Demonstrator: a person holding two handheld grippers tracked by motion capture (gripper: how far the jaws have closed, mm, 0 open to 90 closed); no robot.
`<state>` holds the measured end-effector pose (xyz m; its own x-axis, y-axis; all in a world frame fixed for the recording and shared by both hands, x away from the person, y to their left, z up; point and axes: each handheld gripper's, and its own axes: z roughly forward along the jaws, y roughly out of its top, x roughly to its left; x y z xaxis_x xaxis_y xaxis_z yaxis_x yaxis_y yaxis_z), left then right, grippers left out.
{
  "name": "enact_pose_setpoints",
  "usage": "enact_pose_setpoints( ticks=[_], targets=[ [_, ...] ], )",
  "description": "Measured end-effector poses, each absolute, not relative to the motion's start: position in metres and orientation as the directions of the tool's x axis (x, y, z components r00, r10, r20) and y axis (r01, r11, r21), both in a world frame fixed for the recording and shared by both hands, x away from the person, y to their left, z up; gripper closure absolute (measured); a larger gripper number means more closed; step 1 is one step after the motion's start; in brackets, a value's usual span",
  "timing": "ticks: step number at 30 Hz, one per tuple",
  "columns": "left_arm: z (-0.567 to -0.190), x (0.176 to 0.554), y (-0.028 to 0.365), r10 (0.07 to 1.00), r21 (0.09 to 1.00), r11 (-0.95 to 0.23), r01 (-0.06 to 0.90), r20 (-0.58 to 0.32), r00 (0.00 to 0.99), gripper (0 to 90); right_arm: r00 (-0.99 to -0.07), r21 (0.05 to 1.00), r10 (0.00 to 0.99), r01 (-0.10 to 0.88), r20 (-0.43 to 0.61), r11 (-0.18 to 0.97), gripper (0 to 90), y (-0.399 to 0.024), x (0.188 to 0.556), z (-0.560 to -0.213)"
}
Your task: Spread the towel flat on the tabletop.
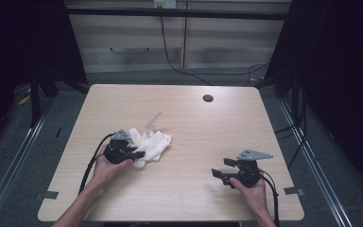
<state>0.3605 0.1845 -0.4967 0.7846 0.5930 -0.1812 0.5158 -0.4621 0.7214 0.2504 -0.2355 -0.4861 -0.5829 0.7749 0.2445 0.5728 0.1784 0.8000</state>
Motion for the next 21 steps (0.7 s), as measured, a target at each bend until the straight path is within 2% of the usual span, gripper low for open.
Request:
enact_pose_setpoints(
  ticks=[21],
  targets=[
    [-0.496, 0.318, 0.134, 0.444, 0.719, -0.553, 0.422, -0.174, 0.879, 69.4, -0.584, 0.798, 0.774, 0.574, 0.244, 0.182, 29.5, -0.234, 0.249, -0.485]
  ],
)
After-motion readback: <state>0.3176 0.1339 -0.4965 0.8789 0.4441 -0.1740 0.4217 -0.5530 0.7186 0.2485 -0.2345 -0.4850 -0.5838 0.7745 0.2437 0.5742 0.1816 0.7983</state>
